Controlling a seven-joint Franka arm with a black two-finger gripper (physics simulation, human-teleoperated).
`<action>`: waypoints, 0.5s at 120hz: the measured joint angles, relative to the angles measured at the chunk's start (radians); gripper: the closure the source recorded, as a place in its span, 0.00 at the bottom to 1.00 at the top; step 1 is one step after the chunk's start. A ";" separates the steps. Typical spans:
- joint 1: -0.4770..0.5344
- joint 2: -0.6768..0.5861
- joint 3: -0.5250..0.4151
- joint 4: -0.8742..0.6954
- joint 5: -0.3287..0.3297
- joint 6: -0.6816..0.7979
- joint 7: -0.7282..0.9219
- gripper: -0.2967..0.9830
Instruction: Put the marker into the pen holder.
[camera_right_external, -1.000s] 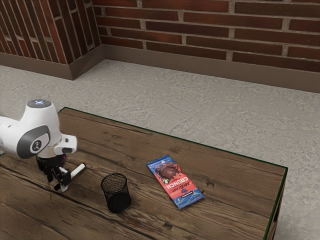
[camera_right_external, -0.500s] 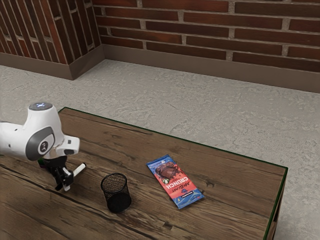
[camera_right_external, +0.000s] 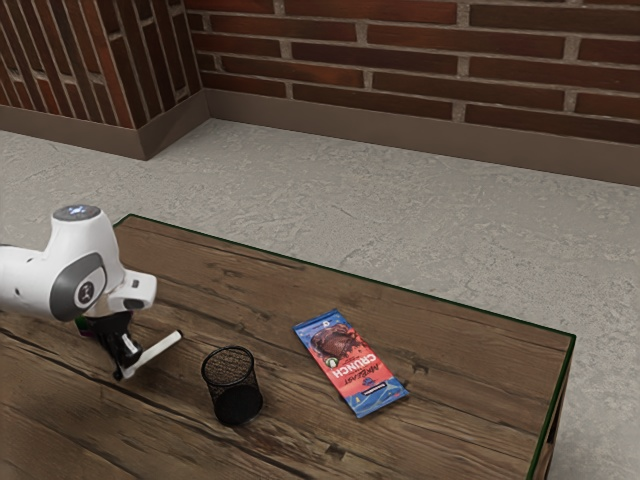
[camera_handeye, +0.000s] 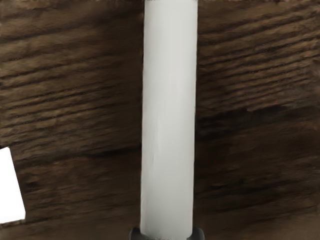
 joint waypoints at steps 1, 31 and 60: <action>0.000 -0.001 0.000 0.001 0.001 0.000 0.000 0.82; -0.054 -0.128 -0.023 0.129 0.017 -0.102 -0.009 0.85; -0.209 -0.132 -0.041 0.466 0.084 -0.570 -0.058 0.85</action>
